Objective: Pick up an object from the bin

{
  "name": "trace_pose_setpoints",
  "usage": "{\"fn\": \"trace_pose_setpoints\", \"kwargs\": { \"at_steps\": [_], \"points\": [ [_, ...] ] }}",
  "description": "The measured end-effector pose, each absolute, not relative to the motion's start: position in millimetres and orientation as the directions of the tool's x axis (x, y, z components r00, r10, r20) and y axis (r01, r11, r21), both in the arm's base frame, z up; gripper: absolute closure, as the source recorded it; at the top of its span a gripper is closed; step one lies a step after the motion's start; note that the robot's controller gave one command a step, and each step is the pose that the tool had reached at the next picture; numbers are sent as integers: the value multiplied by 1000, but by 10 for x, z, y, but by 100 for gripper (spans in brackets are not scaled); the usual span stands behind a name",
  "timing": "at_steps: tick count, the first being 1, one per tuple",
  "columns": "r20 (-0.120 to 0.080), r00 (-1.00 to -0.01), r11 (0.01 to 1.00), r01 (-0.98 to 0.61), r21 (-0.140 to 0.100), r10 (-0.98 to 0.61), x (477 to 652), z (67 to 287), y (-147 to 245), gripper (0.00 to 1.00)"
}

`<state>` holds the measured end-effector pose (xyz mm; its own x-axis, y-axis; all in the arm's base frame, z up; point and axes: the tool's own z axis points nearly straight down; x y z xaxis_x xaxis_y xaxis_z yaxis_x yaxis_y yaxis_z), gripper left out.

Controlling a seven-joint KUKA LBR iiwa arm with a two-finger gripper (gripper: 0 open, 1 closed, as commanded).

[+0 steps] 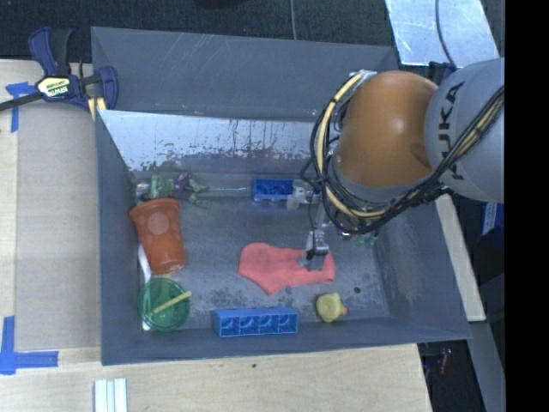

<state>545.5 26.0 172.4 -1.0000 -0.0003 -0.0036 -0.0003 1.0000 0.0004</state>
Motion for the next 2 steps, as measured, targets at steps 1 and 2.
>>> {"fn": "trace_pose_setpoints", "kwargs": {
  "at_steps": [1, 2],
  "points": [
    [-10, -999, 999, 50, 1, 50, 5596, 1086, 255, 0],
    [-12, -967, 967, 253, 4, 253, 5283, 760, 212, 0]
  ]
}}
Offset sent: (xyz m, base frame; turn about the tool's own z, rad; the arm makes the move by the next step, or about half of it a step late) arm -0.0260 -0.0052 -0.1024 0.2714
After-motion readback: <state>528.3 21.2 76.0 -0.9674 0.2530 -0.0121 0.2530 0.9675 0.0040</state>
